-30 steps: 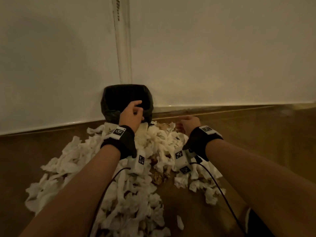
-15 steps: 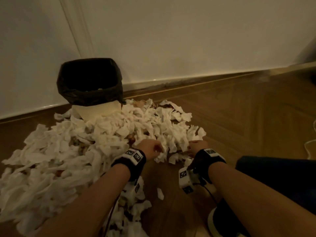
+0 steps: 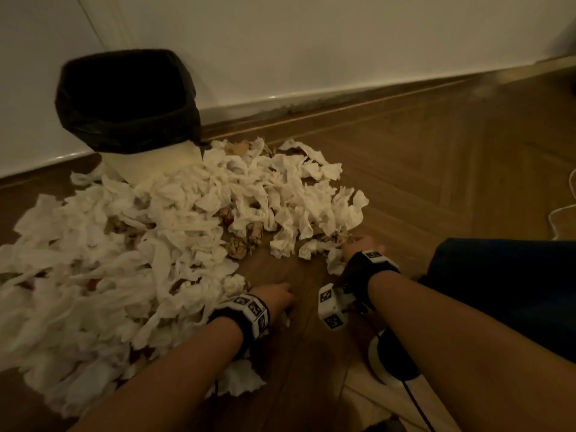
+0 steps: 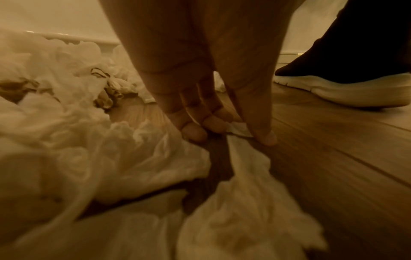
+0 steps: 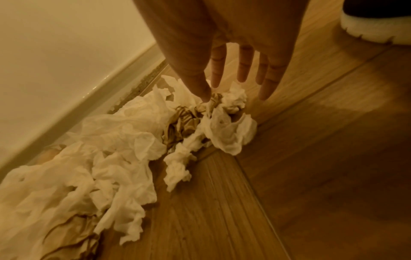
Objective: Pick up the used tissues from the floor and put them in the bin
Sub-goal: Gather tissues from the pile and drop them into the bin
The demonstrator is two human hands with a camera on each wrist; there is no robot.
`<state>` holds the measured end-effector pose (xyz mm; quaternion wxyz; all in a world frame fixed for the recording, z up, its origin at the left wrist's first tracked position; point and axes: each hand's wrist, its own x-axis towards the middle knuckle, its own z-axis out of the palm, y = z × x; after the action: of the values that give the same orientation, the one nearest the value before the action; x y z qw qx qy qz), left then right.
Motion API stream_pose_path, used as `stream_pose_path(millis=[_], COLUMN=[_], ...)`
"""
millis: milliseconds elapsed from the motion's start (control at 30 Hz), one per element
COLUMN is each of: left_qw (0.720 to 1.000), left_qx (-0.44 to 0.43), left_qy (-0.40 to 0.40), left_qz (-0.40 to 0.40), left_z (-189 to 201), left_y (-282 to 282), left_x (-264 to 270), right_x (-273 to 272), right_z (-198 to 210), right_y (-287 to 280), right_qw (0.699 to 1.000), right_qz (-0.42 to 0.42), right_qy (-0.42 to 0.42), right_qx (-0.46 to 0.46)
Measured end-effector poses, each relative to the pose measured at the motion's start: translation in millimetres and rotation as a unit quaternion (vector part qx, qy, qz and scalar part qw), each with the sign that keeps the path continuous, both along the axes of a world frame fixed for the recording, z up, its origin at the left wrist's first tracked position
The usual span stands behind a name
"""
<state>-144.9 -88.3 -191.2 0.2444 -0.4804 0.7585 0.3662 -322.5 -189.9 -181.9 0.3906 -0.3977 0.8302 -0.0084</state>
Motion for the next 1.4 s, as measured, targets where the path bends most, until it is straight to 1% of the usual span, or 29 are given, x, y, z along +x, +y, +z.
stream_pose_path(millis=[100,133,200,267,333,400,433,500,567,667,800,900,967,1033,1067,1133,1167,1233,1267,1300,1333,1400], left_qw=[1.000,1.000,1.000,1.000,1.000,0.999,0.999,0.997,0.996,0.991,0.983,0.978,0.977,0.977,0.976,0.976,0.975,0.972,0.970,0.967,0.962,0.947], left_qx=[0.015,0.015,0.010,-0.001,-0.011,-0.020,-0.024,-0.037,-0.052,-0.081,-0.095,-0.108,-0.118,-0.123,-0.126,-0.132,-0.132,-0.135,-0.136,-0.138,-0.142,-0.153], left_qy=[-0.012,-0.015,-0.019,-0.023,-0.028,-0.028,-0.024,-0.011,0.003,0.019,0.040,0.050,0.053,0.055,0.055,0.056,0.059,0.065,0.068,0.074,0.083,0.110], left_qz=[-0.001,-0.002,0.000,0.002,0.009,0.027,0.039,0.061,0.077,0.103,0.149,0.168,0.171,0.168,0.166,0.167,0.169,0.180,0.189,0.202,0.218,0.261], left_z=[-0.9,-2.1,-5.6,-9.6,-11.6,-11.2,-10.6,-9.6,-8.7,-6.8,-3.6,-1.6,0.2,2.4,3.2,5.4,6.6,10.2,12.7,15.8,18.5,24.0], left_y=[-5.1,-6.2,-6.5,-5.8,-6.1,-7.3,-8.6,-11.7,-15.4,-21.3,-28.5,-30.6,-30.8,-30.6,-30.2,-28.9,-28.3,-27.7,-27.7,-27.6,-27.9,-29.0], left_x=[-2.7,-3.5,-4.0,-4.4,-4.9,-5.1,-4.9,-2.3,1.2,6.3,13.7,18.9,21.8,24.7,26.5,30.0,31.8,35.4,37.5,39.5,41.8,46.6], right_x=[0.3,1.6,5.0,7.0,9.1,14.3,17.4,22.3,25.4,29.4,30.9,36.4,40.5,41.5,40.6,42.8,42.7,47.4,50.1,51.8,54.1,58.2], right_z=[-5.2,-4.7,-2.4,-4.0,-8.2,-14.1,-17.5,-23.5,-29.0,-33.5,-38.3,-35.5,-35.2,-37.5,-40.2,-34.6,-33.1,-14.1,-8.4,-4.1,-0.9,-1.1], right_y=[7.4,9.6,14.1,15.6,18.8,24.7,27.4,32.9,36.5,38.4,38.8,39.3,39.3,38.6,37.4,36.4,34.3,31.7,31.3,28.9,26.0,25.2], right_qw=[0.998,0.998,1.000,0.999,0.996,0.985,0.980,0.978,0.980,0.989,0.984,0.984,0.982,0.974,0.970,0.967,0.970,0.981,0.989,0.990,0.987,0.972], right_qz=[-0.007,-0.016,-0.019,0.016,0.075,0.145,0.163,0.162,0.153,0.122,0.139,0.120,0.077,0.002,-0.032,-0.059,-0.042,-0.028,0.023,0.050,0.041,0.047], right_qy=[-0.053,-0.046,-0.003,0.009,0.027,0.091,0.116,0.127,0.104,0.026,-0.031,-0.091,-0.154,-0.214,-0.230,-0.239,-0.230,-0.188,-0.141,-0.130,-0.156,-0.232], right_qx=[-0.027,-0.030,0.004,0.038,0.043,0.021,-0.002,-0.047,-0.072,-0.083,-0.110,-0.093,-0.085,-0.079,-0.079,-0.072,-0.069,-0.040,-0.031,-0.018,0.007,0.007])
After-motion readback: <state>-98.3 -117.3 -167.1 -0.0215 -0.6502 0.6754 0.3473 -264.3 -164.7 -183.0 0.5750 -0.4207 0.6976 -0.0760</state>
